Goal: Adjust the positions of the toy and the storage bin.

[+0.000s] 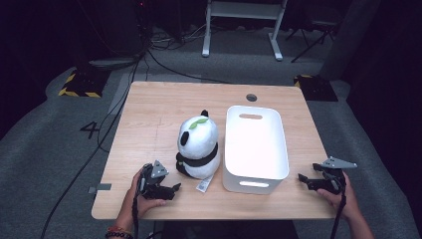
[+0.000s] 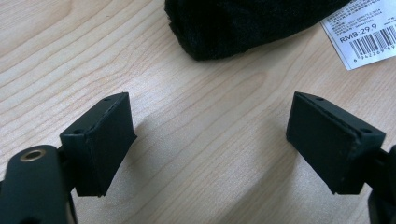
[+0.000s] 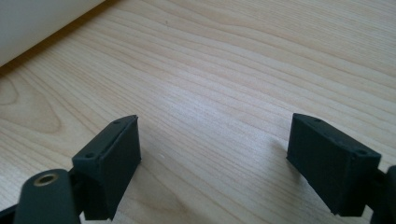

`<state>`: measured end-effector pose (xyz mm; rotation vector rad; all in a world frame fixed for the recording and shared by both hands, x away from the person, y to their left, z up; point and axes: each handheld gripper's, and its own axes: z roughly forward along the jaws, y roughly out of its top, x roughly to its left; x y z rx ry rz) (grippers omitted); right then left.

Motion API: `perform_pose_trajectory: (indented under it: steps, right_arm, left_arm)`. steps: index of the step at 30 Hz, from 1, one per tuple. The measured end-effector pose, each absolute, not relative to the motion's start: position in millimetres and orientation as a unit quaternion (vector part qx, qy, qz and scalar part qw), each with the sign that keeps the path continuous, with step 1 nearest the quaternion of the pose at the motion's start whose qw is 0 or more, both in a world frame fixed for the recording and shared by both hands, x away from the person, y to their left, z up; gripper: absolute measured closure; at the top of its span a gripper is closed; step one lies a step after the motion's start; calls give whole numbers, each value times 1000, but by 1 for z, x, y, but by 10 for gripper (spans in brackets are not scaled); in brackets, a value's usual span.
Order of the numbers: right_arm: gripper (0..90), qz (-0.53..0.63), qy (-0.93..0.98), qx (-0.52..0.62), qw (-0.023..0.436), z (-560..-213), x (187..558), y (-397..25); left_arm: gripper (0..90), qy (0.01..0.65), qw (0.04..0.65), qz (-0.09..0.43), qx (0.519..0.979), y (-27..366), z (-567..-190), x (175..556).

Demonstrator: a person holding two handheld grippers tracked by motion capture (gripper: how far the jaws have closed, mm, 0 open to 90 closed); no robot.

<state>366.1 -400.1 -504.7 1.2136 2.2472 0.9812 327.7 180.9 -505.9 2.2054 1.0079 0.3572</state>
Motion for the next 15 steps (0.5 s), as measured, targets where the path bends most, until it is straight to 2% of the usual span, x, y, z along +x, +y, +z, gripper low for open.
perform_pose_trajectory:
  steps: [10, 15]
  right_arm:
    - [172, 352, 806, 432, 198, -505, 368, -399]
    - [175, 353, 808, 428, 199, -505, 367, -400]
  left_arm:
    - [160, 396, 336, 140, 843, 181, -505, 327]
    - [160, 395, 344, 119, 843, 180, -501, 329]
